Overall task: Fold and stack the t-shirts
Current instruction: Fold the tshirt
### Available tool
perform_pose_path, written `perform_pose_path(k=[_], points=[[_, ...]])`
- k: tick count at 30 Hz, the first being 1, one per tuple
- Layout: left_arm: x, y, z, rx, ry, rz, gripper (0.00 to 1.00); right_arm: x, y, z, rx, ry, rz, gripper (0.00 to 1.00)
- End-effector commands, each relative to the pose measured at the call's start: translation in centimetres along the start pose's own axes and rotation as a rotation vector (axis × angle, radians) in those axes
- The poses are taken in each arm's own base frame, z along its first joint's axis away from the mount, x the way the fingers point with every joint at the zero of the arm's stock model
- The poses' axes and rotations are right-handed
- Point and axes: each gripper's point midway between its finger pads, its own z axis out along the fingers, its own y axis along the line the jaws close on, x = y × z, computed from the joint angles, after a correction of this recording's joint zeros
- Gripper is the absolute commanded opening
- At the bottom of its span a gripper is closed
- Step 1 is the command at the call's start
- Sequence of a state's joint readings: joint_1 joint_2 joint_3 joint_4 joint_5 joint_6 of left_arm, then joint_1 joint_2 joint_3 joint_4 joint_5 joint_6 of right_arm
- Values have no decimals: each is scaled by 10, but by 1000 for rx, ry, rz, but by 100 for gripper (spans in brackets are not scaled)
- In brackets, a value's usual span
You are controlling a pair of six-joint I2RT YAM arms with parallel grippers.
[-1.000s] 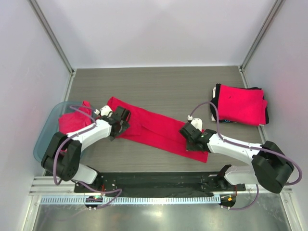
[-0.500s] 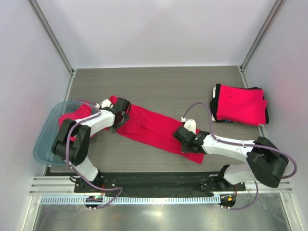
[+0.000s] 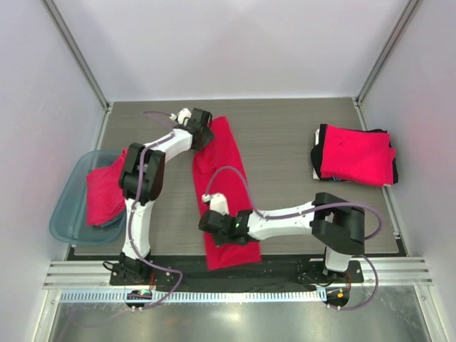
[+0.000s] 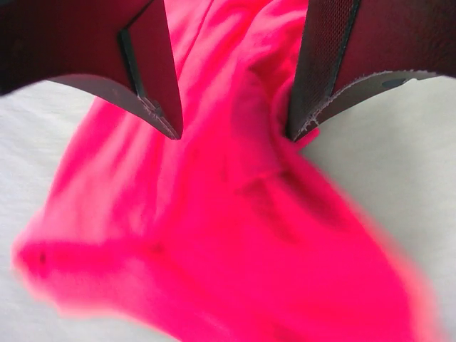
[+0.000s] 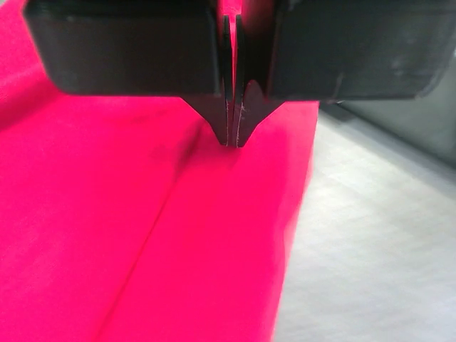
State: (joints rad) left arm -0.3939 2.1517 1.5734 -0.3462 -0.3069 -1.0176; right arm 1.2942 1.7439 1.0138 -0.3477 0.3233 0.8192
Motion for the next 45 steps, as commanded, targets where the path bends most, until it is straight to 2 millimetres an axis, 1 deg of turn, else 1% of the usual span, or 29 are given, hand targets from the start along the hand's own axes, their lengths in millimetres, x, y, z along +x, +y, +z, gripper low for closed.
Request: perform_pose_path(k=[1,2,3,6,7,8,9,11,12,13,14,15,17,18,20,22,23,25,26,28,29,31,32,33,35,36,38,39,45], points=[[16,-81,13,243,86,77,62,-33,68,-15,-245,-79,63,1],[32,-84,31,260,135,93,62,-41,68,-18,-241,-103,62,1],[33,-93,33,284,148,102,62,-47,65,-23,-230,-120,59,2],[16,-112,31,346,122,140,69,-73,45,-44,-204,-211,73,15],[9,-114,26,360,108,151,74,-70,30,-43,-177,-217,78,21],[-2,-121,15,396,76,175,85,-84,22,-60,-189,-265,106,26],[-11,-119,10,403,59,180,90,-90,5,-60,-170,-278,133,32],[-21,-116,0,422,28,197,100,-89,-24,-61,-139,-282,167,33],[-36,-122,-17,447,-2,197,100,-97,-33,-71,-155,-309,197,34],[-46,-121,-26,453,-19,197,100,-99,-61,-64,-109,-308,238,34],[-50,-119,-34,457,-28,213,100,-101,-70,-64,-104,-313,256,35],[-62,-116,-52,463,-54,208,100,-106,-93,-65,-78,-323,294,38],[-64,-111,-65,460,-65,214,100,-112,-114,-64,-44,-343,329,42],[-58,-99,-68,443,-50,219,100,-116,-123,-64,-33,-355,346,42],[-63,-96,-96,470,-62,207,99,-129,-154,-60,27,-383,393,44],[-51,-77,-109,460,-32,195,99,-141,-169,-54,28,-380,425,44],[-44,-67,-112,447,-17,192,100,-150,-189,-52,48,-391,475,44],[-28,-57,-122,458,25,192,100,-171,-196,-51,0,-398,525,45],[-14,-40,-126,443,47,196,100,-176,-215,-42,32,-390,570,45],[6,-30,-134,453,68,224,100,-201,-225,-44,41,-436,597,56],[21,-15,-131,442,92,234,100,-201,-234,-32,61,-415,622,59],[31,-8,-144,464,106,238,100,-228,-253,-30,69,-458,668,59],[45,7,-141,447,133,240,100,-229,-259,-15,75,-434,685,58],[47,10,-149,466,138,242,99,-234,-271,-10,89,-435,712,57],[55,21,-154,470,143,251,100,-258,-272,-5,45,-457,721,55],[62,33,-159,467,147,257,100,-268,-280,6,43,-454,742,54],[69,45,-163,469,153,261,100,-276,-286,17,43,-447,755,52],[79,60,-162,450,167,273,100,-279,-289,21,51,-445,767,52],[99,87,-182,478,211,271,100,-291,-315,63,84,-413,803,49]])
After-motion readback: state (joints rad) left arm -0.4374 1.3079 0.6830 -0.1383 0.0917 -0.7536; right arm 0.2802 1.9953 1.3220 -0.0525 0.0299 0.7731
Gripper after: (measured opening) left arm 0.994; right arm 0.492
